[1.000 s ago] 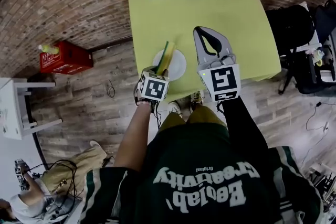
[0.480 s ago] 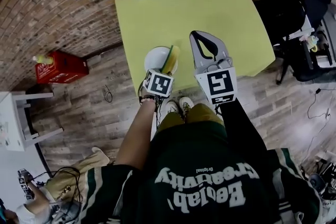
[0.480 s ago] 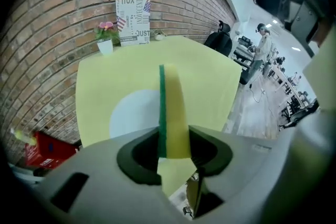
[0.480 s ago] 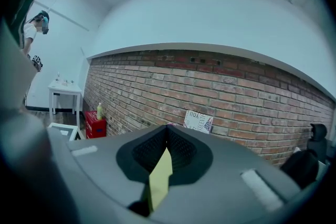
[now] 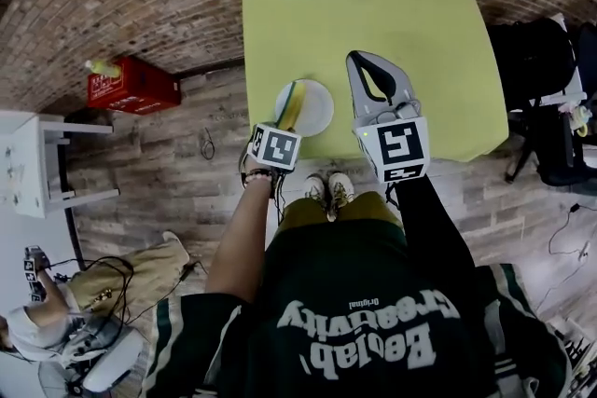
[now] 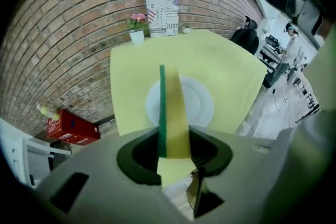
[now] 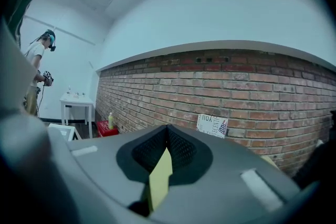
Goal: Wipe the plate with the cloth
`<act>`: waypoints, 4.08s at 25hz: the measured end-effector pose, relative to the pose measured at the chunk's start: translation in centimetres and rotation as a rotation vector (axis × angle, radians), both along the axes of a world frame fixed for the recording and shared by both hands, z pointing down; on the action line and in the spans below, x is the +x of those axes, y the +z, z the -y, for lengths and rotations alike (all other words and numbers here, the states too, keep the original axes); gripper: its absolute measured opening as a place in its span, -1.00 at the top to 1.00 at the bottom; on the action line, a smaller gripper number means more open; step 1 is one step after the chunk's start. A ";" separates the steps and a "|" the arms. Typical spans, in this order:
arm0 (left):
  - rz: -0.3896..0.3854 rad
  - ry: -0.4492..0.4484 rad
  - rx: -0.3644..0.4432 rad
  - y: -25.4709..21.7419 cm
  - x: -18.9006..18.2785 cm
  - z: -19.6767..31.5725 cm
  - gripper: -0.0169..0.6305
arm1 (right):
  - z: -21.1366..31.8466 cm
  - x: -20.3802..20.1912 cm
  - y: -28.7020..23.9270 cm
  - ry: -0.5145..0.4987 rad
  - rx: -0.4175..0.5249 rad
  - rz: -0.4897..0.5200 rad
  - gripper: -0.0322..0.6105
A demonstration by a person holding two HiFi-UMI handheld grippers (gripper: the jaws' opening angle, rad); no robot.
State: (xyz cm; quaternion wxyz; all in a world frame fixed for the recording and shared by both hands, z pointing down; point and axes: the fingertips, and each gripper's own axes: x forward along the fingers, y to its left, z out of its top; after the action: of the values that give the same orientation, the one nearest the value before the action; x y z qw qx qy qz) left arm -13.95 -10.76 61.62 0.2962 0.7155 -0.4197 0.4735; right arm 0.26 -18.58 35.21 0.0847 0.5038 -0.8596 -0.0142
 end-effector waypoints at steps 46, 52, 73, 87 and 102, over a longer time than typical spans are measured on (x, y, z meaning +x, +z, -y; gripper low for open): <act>0.057 -0.099 -0.001 -0.5 -1.3 -3.3 0.52 | 0.2 1.7 -0.9 -0.070 0.032 0.052 0.86; 0.034 -0.214 0.003 -0.6 -5.5 -4.1 0.52 | 0.3 -0.2 -0.8 -0.106 0.027 0.048 0.86; -0.171 -0.014 -0.066 -0.8 5.9 -6.0 0.52 | -0.7 1.1 -0.1 -0.084 0.004 0.018 0.86; -0.118 -0.140 -0.070 -0.2 1.1 -6.1 0.51 | -0.8 0.1 0.3 -0.121 -0.006 0.016 0.86; -0.014 -0.204 -0.007 -1.4 -3.8 -6.1 0.51 | -0.5 -1.8 0.4 -0.158 -0.008 0.020 0.86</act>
State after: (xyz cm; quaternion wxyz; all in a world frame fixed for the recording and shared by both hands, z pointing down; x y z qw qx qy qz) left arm -17.76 -4.69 60.21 0.3484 0.6711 -0.4867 0.4375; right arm -1.54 -18.12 35.66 0.0768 0.4341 -0.8975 -0.0124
